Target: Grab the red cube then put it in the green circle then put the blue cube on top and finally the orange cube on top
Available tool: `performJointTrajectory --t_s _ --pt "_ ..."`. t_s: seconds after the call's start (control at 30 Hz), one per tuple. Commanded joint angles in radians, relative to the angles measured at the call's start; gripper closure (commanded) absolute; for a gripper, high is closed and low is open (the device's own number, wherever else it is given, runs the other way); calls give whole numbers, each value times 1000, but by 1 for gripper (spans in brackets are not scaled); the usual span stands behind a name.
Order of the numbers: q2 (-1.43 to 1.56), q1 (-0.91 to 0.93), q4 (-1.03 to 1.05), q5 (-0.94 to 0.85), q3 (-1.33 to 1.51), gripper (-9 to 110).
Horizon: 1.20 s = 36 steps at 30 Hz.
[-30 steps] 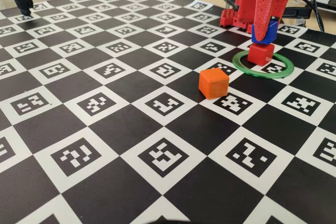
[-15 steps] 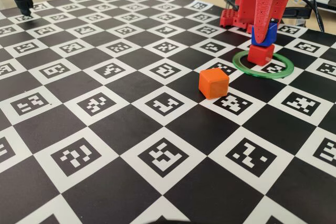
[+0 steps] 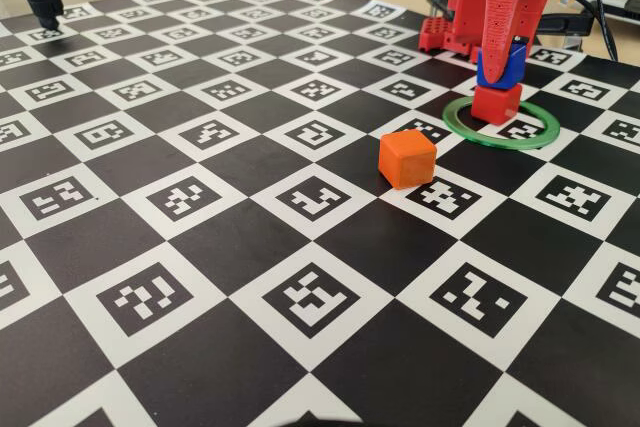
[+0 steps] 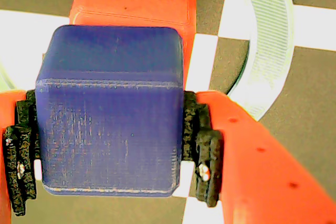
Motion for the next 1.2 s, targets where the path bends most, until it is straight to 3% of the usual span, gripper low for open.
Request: performJointTrajectory --t_s 0.0,0.1,0.73,1.17 --pt "2 8 -14 -9 -3 107" --pt "5 0 -14 -20 -3 107" --pt "43 -98 37 61 -6 65" --pt "103 -87 69 58 -26 57"
